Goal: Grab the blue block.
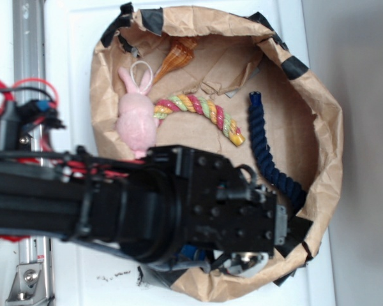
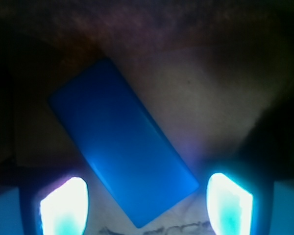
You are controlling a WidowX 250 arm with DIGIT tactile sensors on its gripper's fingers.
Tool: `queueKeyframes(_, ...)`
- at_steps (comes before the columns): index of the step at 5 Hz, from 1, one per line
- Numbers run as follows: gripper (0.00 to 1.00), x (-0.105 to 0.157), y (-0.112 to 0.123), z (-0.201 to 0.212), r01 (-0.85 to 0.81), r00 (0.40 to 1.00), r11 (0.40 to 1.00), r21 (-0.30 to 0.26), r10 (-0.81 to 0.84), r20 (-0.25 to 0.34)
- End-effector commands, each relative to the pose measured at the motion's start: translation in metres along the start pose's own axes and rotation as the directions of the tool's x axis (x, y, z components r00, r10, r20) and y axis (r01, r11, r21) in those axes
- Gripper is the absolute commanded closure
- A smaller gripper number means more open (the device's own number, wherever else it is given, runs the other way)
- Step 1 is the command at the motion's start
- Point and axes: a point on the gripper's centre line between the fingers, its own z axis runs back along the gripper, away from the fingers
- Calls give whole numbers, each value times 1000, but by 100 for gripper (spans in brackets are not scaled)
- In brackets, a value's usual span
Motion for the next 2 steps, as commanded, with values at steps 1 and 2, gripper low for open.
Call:
queueKeyframes(1,0,-34,8,-8,-158,987,987,-38,158,-2)
queueKeyframes(2,0,-35,4,3,-230,973,973,11,230,-7)
